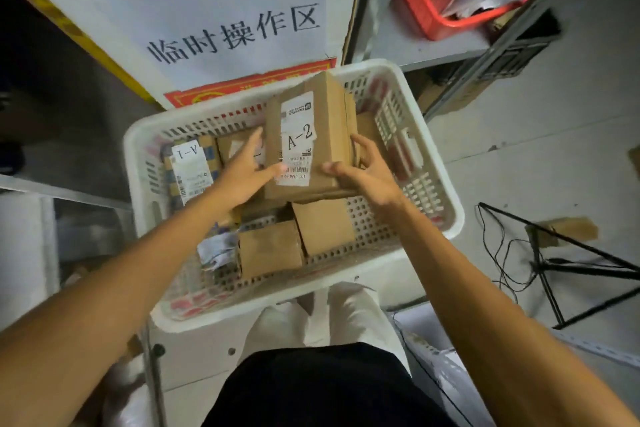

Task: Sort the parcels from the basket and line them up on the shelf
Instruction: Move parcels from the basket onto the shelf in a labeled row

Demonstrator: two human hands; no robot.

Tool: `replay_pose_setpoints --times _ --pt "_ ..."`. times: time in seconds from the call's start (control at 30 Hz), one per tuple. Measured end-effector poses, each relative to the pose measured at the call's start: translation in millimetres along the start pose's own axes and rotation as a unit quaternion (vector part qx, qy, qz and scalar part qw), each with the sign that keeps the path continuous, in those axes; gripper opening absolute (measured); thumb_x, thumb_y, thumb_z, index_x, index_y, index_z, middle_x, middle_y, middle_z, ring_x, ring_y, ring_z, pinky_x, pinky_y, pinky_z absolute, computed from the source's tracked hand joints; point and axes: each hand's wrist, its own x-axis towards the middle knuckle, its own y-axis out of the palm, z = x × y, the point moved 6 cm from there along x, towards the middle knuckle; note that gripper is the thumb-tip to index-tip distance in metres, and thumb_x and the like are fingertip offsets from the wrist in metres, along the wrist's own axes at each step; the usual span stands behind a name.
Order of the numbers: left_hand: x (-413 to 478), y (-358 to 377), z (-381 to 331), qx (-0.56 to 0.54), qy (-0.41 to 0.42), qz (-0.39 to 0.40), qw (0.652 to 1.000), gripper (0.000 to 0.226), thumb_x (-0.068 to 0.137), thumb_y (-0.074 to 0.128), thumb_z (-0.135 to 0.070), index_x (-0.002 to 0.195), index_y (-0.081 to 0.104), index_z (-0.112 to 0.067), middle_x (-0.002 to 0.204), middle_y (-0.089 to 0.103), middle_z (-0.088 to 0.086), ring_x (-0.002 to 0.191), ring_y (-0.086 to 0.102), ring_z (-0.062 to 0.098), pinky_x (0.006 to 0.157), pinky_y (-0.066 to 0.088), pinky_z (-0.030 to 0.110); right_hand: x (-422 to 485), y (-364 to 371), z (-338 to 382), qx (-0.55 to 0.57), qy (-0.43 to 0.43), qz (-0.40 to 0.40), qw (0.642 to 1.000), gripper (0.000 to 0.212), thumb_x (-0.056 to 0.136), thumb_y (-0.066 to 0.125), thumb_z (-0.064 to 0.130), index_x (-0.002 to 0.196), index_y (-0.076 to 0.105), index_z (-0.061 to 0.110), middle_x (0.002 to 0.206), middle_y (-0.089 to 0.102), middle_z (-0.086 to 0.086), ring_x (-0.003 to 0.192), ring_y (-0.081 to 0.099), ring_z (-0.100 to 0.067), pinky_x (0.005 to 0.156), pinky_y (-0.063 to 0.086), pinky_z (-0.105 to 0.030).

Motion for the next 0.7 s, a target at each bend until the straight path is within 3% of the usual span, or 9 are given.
replay_pose_setpoints --times 0.07,0.13,0.2,0.3,0.47,0.57,0.7 --pt "-16 -23 -2 -0.053 -0.022 -0.031 0.998 0.089 0.085 0.068 -0.035 0.153 0.012 -0.024 0.154 0.03 0.006 0.135 0.039 0.022 0.11 0.035 0.042 -21 8 20 0.008 -0.019 0.02 1.0 0.078 0.081 0.075 0.008 0.144 0.03 0.019 0.118 0.058 -0.007 0.084 0.068 -0.01 0.064 0.053 -0.016" --pt "-29 -40 -5 -0.1 -0.013 -0.021 0.995 0.084 0.077 0.07 -0.045 0.147 0.031 -0.024 0.147 0.043 0.003 0.132 0.044 0.019 0.11 0.035 0.044 -36 18 42 0.015 -0.04 0.046 0.998 0.075 0.082 0.074 0.011 0.142 0.031 0.021 0.119 0.058 -0.007 0.079 0.07 -0.006 0.062 0.053 -0.016" --pt "-48 -54 -7 -0.161 -0.009 -0.004 0.987 0.085 0.058 0.076 -0.063 0.131 0.052 -0.028 0.127 0.064 -0.003 0.115 0.059 0.015 0.101 0.047 0.043 -49 32 63 -0.003 -0.067 0.055 0.996 0.089 0.069 0.081 0.025 0.143 0.032 0.022 0.127 0.058 -0.009 0.093 0.07 -0.011 0.07 0.055 -0.022" --pt "-69 -69 -7 -0.297 -0.019 0.009 0.955 0.099 0.028 0.084 -0.071 0.115 0.06 -0.031 0.105 0.073 -0.007 0.102 0.067 0.016 0.08 0.056 0.035 -62 52 89 0.031 -0.089 0.068 0.993 0.095 0.062 0.082 0.029 0.143 0.033 0.024 0.127 0.061 -0.011 0.11 0.065 -0.025 0.092 0.054 -0.045" --pt "-121 -104 -12 -0.396 0.015 -0.029 0.918 0.074 0.052 0.084 -0.049 0.118 0.06 -0.024 0.11 0.071 0.003 0.11 0.063 0.023 0.084 0.055 0.044 -69 95 125 0.021 -0.136 0.163 0.977 0.087 0.069 0.073 0.024 0.145 0.031 0.021 0.132 0.058 -0.009 0.118 0.06 -0.029 0.101 0.046 -0.05" --pt "-160 -129 -2 -0.401 0.037 -0.089 0.911 0.095 0.035 0.09 -0.056 0.12 0.058 -0.025 0.114 0.07 0.002 0.108 0.064 0.02 0.084 0.054 0.042 -77 134 139 -0.003 -0.146 0.237 0.96 0.085 0.069 0.07 0.031 0.145 0.034 0.027 0.138 0.054 -0.01 0.124 0.053 -0.034 0.104 0.043 -0.052" --pt "-222 -154 17 -0.405 0.048 -0.207 0.889 0.087 0.05 0.086 -0.048 0.128 0.053 -0.027 0.114 0.07 -0.001 0.105 0.066 0.02 0.082 0.054 0.041 -94 181 140 -0.032 -0.157 0.303 0.94 0.079 0.076 0.066 0.035 0.147 0.033 0.035 0.138 0.054 0.0 0.123 0.055 -0.024 0.101 0.045 -0.045"
